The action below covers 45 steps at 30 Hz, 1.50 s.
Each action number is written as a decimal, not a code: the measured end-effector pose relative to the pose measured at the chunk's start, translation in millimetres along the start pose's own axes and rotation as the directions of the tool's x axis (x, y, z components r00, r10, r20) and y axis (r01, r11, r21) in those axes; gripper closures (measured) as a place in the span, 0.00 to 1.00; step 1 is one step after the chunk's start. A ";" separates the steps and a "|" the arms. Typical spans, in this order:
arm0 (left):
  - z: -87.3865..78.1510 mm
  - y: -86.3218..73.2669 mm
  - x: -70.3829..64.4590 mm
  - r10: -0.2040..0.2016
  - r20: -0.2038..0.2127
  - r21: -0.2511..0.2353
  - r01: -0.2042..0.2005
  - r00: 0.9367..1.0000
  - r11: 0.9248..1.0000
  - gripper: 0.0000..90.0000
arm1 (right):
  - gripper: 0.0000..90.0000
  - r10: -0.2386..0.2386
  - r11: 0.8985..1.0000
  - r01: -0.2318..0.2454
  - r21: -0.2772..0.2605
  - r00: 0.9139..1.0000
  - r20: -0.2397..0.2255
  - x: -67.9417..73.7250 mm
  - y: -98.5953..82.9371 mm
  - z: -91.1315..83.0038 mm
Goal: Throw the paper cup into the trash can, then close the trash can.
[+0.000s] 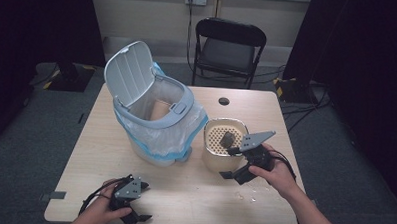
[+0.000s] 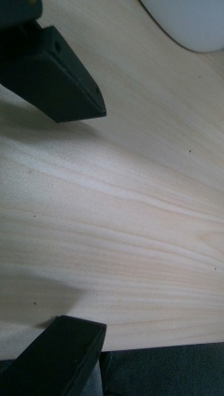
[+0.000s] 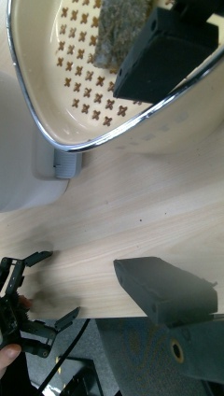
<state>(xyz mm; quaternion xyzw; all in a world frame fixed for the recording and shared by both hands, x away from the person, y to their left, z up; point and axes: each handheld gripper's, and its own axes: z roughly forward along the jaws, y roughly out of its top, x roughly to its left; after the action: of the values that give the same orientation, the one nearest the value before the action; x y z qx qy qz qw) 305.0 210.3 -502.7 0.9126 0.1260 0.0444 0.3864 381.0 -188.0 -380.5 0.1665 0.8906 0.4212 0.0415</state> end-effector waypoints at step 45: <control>-0.2 0.1 0.0 0.001 -0.002 0.003 -0.001 1.000 1.000 0.00 | 0.16 0.070 0.997 -0.070 0.026 0.997 0.022 12.5 -106.3 -16.1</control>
<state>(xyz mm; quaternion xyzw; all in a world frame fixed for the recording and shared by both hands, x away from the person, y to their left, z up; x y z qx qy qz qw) 305.0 210.4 -502.4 0.9132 0.1261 0.0452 0.3848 338.0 -258.4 -450.6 0.2026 0.8892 0.4087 0.0340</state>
